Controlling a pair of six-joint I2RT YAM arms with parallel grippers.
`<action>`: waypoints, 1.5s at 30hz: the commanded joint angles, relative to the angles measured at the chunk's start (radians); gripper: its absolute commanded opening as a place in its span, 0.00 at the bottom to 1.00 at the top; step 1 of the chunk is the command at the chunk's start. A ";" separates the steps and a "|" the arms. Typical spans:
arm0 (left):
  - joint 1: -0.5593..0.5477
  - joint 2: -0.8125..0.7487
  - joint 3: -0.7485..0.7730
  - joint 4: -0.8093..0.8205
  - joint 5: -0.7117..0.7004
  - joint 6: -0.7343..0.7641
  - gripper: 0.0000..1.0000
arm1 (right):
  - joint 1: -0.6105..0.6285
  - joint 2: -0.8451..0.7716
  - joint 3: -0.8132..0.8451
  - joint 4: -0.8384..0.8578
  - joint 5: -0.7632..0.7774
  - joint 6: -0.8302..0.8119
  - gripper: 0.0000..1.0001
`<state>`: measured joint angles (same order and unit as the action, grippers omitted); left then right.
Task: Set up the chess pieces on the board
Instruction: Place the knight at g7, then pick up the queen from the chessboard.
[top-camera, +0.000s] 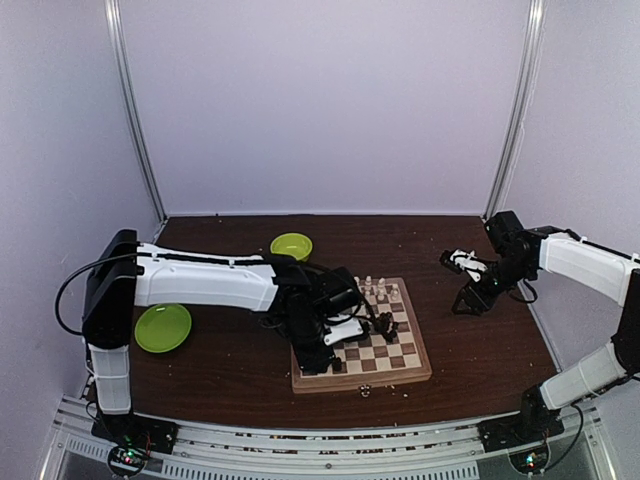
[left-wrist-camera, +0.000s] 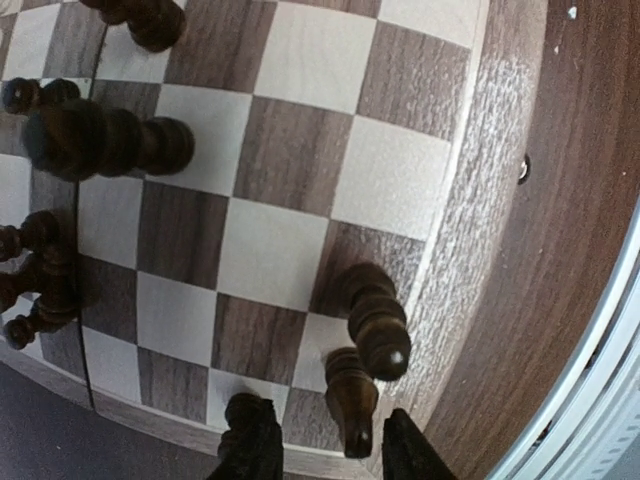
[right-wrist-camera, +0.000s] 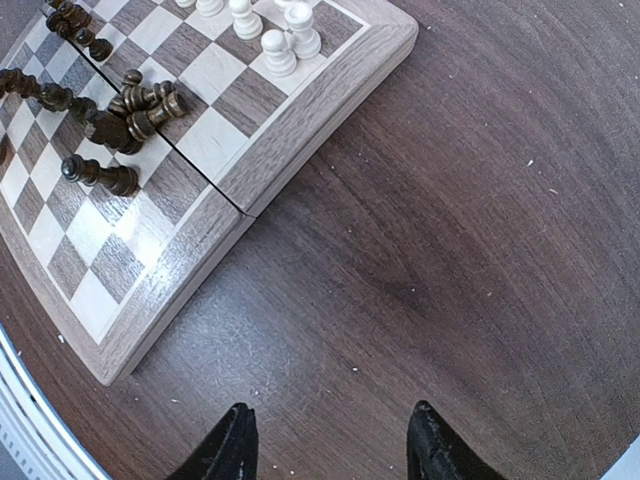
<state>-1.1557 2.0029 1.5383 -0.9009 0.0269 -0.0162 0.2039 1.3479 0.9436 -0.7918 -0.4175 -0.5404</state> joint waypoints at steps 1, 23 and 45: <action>-0.003 -0.091 0.094 -0.061 -0.032 0.015 0.37 | 0.008 0.012 0.015 -0.014 0.014 -0.007 0.51; 0.103 0.097 0.301 0.090 0.039 -0.134 0.43 | 0.011 -0.017 0.013 -0.019 0.004 -0.013 0.52; 0.103 0.185 0.307 0.082 0.044 -0.122 0.33 | 0.011 0.004 0.015 -0.024 0.022 -0.016 0.53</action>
<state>-1.0489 2.1826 1.8252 -0.8165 0.0677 -0.1486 0.2081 1.3521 0.9436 -0.7979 -0.4133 -0.5510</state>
